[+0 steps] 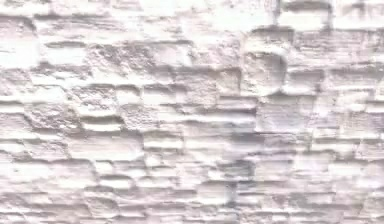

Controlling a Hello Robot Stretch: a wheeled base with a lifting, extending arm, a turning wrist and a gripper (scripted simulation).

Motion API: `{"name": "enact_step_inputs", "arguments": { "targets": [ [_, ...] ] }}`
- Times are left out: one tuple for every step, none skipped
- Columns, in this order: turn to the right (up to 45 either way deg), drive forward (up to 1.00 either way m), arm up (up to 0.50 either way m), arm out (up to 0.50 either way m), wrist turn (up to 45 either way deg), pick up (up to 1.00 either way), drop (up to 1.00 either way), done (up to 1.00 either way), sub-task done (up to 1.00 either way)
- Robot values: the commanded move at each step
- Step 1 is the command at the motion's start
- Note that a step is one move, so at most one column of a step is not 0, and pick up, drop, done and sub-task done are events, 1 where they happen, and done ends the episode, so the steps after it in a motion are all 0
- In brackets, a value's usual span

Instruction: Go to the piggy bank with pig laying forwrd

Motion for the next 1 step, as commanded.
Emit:
{"name": "enact_step_inputs", "arguments": {
  "targets": [
    [-45.0, 0.0, 0.0, 0.0, 0.0, 0.0, 0.0, 0.0, 0.0]
  ]
}}
